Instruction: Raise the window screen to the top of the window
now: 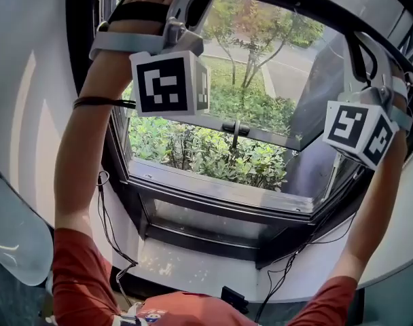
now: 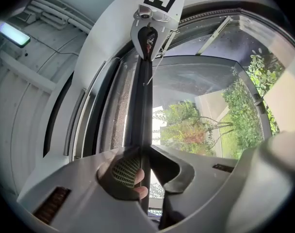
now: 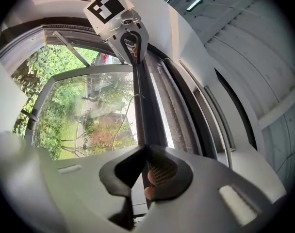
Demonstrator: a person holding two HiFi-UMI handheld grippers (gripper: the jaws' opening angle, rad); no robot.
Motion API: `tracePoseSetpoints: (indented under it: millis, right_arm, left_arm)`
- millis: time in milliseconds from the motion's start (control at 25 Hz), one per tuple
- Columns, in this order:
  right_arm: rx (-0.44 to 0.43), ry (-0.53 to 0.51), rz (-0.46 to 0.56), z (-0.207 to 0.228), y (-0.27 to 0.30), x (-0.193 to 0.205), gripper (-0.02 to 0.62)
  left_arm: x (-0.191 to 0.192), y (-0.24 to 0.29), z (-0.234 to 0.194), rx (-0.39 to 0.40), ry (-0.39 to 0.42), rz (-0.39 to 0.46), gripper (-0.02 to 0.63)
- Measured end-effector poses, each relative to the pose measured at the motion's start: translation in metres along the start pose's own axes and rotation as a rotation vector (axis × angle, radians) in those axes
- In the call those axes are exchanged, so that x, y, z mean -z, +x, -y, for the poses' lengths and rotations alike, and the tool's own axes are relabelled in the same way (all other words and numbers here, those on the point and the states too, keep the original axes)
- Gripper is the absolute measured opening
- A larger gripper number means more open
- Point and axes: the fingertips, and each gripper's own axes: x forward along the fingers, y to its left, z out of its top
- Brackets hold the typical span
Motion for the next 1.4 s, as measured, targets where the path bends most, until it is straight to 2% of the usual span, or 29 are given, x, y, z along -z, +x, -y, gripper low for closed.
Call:
tracePoseSetpoints:
  millis: [280, 600, 760, 880, 1000, 1280, 1320, 1400]
  right_arm:
    - [0.052, -0.036, -0.027, 0.014, 0.014, 0.008, 0.037]
    - [0.101, -0.079, -0.051, 0.053, 0.043, 0.006, 0.037]
    - [0.123, -0.09, -0.07, 0.074, 0.059, 0.006, 0.038]
    - [0.135, -0.096, -0.082, 0.087, 0.068, 0.005, 0.038]
    - [0.145, -0.103, -0.09, 0.097, 0.075, 0.006, 0.038]
    - [0.172, -0.129, -0.123, 0.125, 0.093, 0.007, 0.041]
    - [0.176, -0.126, -0.129, 0.129, 0.095, 0.007, 0.043]
    - [0.185, -0.125, -0.138, 0.136, 0.098, 0.007, 0.044]
  left_arm:
    - [-0.007, 0.017, -0.013, -0.042, 0.025, -0.012, 0.058]
    - [-0.003, 0.045, -0.051, -0.088, 0.046, -0.022, 0.058]
    - [0.0, 0.061, -0.066, -0.077, 0.041, -0.042, 0.058]
    - [0.001, 0.07, -0.085, -0.136, 0.056, -0.052, 0.058]
    - [-0.001, 0.077, -0.092, -0.136, 0.044, -0.049, 0.058]
    - [0.0, 0.097, -0.125, -0.221, 0.1, -0.097, 0.058]
    - [0.0, 0.099, -0.13, -0.241, 0.108, -0.1, 0.032]
    - [0.0, 0.103, -0.138, -0.267, 0.102, -0.102, 0.031]
